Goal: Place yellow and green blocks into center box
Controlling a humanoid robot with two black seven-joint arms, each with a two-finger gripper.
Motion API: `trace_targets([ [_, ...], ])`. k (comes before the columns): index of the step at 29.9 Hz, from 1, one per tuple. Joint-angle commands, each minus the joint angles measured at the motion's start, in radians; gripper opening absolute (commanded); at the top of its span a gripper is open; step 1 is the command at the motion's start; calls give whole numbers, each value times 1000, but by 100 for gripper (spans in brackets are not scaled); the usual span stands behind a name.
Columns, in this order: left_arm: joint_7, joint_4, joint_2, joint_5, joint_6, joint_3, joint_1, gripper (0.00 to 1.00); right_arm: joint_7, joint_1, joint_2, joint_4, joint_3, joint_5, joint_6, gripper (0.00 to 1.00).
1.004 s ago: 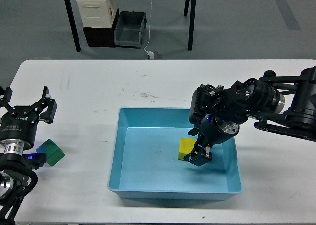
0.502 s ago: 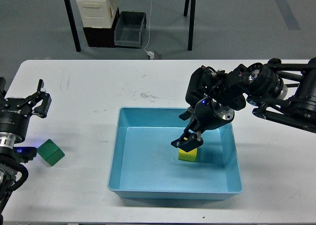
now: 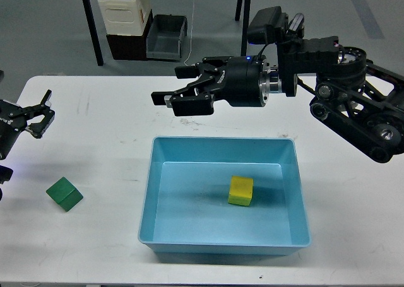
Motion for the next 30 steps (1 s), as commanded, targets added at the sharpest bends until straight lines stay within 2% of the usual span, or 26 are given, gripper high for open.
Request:
trace_targets([
  [1,-92,2,21,200,-19,-27,-13,100,0,-71,29,11,122,9,-56,97],
  [4,-229,1,90,356,-60,-29,-14,100,0,-124,41,28,222,82,-89,97],
  [7,-335,2,150,465,-108,-29,-22,100,0,-152,41,34,287,210,-111,97],
  [12,-450,25,158,632,-108,-24,-82,99,0,-187,32,36,375,366,-168,97],
  [14,-494,27,156,746,-108,-26,-100,98,-25,-247,33,48,429,377,-195,98],
  [18,-494,27,156,893,-98,-26,-128,98,-33,-376,33,131,503,379,-220,98],
  [22,-494,14,162,939,-68,-29,-131,98,-35,-521,32,258,583,379,-252,100],
  [25,-494,-19,197,967,-81,-27,-131,98,-47,-612,32,319,624,379,-252,100],
  [30,-494,-87,248,1189,-84,0,-134,99,-130,-718,43,352,701,405,-252,100],
])
